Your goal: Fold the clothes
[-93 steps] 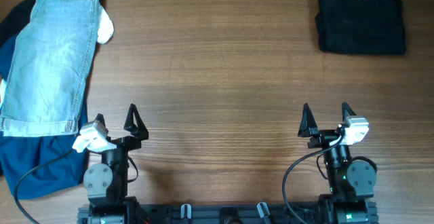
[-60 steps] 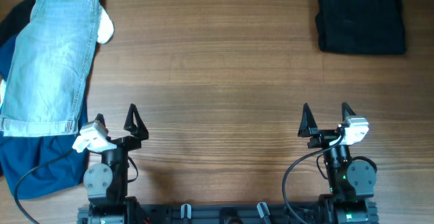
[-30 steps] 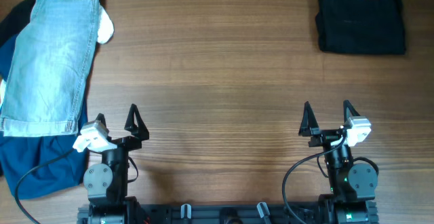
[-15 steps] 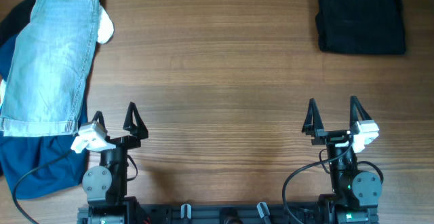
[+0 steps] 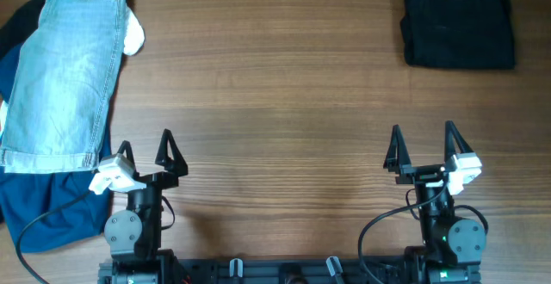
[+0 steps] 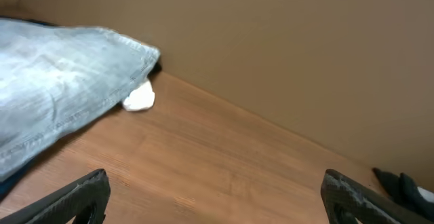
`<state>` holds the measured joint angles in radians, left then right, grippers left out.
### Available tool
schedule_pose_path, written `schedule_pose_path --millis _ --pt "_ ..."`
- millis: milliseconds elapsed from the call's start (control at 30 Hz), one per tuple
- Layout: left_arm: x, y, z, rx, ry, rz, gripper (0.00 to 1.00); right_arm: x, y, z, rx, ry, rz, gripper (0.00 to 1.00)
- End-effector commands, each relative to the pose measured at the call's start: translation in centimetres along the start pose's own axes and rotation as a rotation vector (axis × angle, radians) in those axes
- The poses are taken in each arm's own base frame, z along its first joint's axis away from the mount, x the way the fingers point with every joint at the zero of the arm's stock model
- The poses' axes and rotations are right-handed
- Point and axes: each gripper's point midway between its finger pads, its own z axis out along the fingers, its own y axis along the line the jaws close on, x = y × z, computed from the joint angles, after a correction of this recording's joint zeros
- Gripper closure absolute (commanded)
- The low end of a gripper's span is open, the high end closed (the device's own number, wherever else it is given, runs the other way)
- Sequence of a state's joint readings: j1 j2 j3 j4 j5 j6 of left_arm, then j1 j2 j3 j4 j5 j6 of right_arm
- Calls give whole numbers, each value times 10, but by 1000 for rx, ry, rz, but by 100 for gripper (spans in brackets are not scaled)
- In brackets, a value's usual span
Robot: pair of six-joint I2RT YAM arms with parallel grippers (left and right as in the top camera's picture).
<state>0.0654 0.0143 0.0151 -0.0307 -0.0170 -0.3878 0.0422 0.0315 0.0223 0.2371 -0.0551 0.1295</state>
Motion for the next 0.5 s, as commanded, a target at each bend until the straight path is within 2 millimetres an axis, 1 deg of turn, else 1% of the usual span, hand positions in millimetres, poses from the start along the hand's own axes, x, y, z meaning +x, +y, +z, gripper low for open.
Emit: schedule_pose_path --millis 0,100,200,233,333,400,467 --pt "-23 -12 -4 6 -12 -12 0 -31 9 4 -36 -36 -29 0" --pt "-34 -17 -2 -15 25 -11 0 -42 15 16 -60 3 -27 0" --pt "-43 -23 11 -43 100 -9 0 -54 25 40 -113 74 -20 0" --pt "-48 -29 19 -42 139 -10 0 -59 31 55 -143 110 -15 0" --pt "-57 -42 38 -45 239 -13 0 -64 42 84 -209 187 2 0" --pt "-63 -47 54 -79 334 -14 0 -64 54 109 -285 251 22 0" --pt "-66 -50 67 -116 423 -17 0 -60 63 130 -340 318 44 0"
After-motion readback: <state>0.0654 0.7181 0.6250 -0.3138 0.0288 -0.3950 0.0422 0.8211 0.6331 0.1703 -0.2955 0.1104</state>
